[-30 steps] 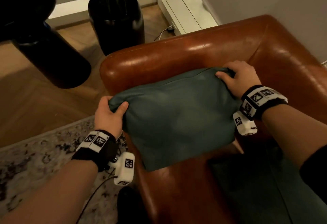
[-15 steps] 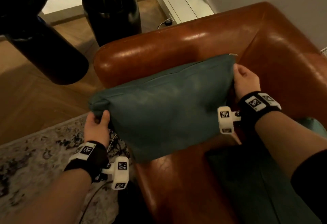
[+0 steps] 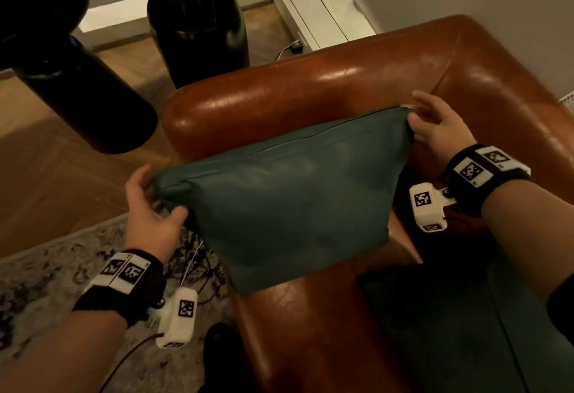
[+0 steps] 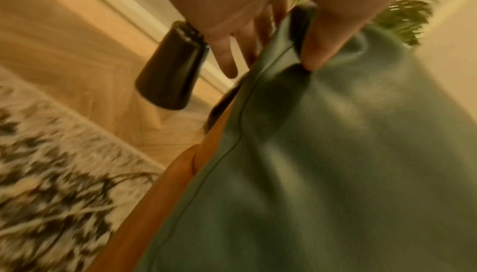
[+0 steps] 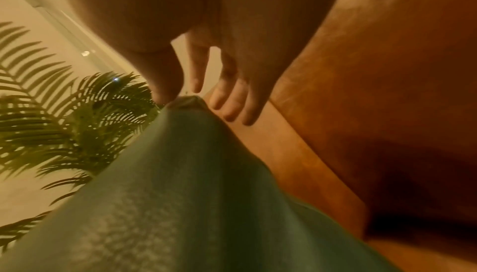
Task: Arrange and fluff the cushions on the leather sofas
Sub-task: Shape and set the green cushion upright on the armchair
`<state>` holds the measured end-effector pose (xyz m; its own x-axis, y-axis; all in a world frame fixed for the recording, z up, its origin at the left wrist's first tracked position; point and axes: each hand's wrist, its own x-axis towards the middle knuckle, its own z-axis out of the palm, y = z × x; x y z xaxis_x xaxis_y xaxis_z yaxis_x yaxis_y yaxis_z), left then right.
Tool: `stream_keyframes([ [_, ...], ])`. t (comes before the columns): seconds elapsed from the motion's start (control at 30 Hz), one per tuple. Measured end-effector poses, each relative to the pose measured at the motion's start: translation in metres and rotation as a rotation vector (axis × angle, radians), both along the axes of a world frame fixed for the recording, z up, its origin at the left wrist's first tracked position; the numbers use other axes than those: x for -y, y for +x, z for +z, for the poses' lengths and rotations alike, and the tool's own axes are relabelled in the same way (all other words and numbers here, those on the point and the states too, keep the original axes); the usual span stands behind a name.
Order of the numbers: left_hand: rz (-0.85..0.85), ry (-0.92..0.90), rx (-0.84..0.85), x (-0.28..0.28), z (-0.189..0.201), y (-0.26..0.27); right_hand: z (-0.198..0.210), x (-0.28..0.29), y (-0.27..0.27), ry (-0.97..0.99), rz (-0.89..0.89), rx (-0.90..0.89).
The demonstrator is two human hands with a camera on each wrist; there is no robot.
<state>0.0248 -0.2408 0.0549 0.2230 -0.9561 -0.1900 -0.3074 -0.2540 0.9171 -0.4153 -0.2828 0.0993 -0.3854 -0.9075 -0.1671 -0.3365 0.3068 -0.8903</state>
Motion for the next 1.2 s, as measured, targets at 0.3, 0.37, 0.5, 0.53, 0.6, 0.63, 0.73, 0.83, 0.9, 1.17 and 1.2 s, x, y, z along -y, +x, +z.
stream_keyframes([
  [0.3, -0.484, 0.018, 0.753, 0.051, 0.035, -0.006, 0.022, 0.025, 0.011, 0.059, 0.16, -0.578],
  [0.37, -0.439, 0.047, 0.746, 0.056, 0.036, -0.007, 0.02, 0.028, 0.017, 0.034, 0.126, -0.593],
  [0.5, -0.522, -0.027, 0.917, 0.056, 0.039, -0.019, 0.024, 0.03, 0.032, 0.059, 0.299, -0.831],
  [0.53, -0.56, -0.086, 0.909, 0.055, 0.041, -0.025, 0.027, 0.029, 0.043, 0.042, 0.395, -0.851],
  [0.6, -0.668, -0.144, 0.9, 0.053, 0.046, -0.044, 0.029, 0.024, 0.077, 0.013, 0.611, -0.814],
  [0.63, -0.73, -0.125, 0.926, 0.054, 0.047, -0.057, 0.026, 0.022, 0.094, 0.033, 0.716, -0.813],
  [0.73, -0.82, 0.046, 1.026, 0.063, 0.045, -0.085, 0.011, 0.026, 0.13, 0.123, 0.828, -0.917],
  [0.83, -0.707, 0.074, 0.921, 0.075, 0.045, -0.091, 0.014, 0.036, 0.132, 0.099, 0.635, -0.804],
  [0.9, -0.63, 0.089, 0.817, 0.08, 0.043, -0.09, 0.014, 0.039, 0.132, 0.075, 0.602, -0.784],
  [1.17, -0.76, 0.043, 0.929, 0.068, 0.029, -0.047, 0.014, 0.035, 0.059, 0.199, 0.694, -0.973],
  [1.2, -0.785, 0.014, 0.995, 0.063, 0.028, -0.039, 0.014, 0.032, 0.044, 0.223, 0.66, -0.971],
])
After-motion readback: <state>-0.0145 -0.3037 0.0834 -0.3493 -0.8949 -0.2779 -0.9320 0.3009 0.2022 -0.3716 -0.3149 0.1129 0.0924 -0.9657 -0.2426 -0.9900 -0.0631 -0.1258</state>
